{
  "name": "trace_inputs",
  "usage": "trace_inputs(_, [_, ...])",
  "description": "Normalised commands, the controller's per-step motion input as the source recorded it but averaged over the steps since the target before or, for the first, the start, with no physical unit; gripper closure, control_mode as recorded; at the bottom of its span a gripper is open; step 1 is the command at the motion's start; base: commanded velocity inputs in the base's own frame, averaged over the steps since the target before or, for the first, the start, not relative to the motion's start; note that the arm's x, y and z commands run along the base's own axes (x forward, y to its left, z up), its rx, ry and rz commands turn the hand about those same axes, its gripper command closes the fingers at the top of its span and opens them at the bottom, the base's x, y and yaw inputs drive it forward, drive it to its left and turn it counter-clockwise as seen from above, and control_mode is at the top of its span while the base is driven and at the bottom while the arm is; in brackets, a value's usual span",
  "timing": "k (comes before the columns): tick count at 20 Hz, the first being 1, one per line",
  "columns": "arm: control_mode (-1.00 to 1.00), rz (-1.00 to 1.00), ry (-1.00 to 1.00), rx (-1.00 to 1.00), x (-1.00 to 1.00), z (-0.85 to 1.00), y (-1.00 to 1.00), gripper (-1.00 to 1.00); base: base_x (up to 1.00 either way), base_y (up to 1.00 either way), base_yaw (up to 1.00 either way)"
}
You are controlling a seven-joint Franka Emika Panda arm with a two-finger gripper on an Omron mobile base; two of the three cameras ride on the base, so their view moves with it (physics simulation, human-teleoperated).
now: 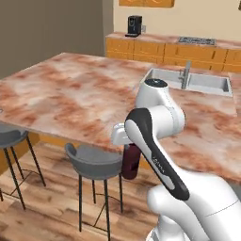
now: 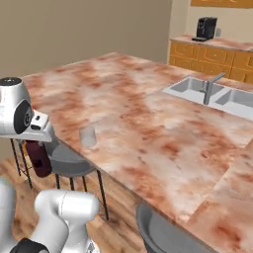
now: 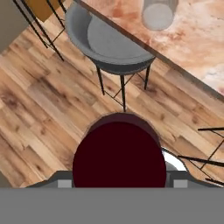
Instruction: There is a wine glass and glass cup on the dining counter. Place the wine bottle next to the wine glass and the juice bottle next to the glass cup.
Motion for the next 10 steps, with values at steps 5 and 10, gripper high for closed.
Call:
trace_inputs(5, [1.00,0.00,0.00,0.00,0.00,0.00,0.00,1.00,0.46,0.30,-0.61])
trace_inputs(10, [1.00,0.00,0.00,0.00,0.00,0.00,0.00,1.00,0.49,0.33,-0.59])
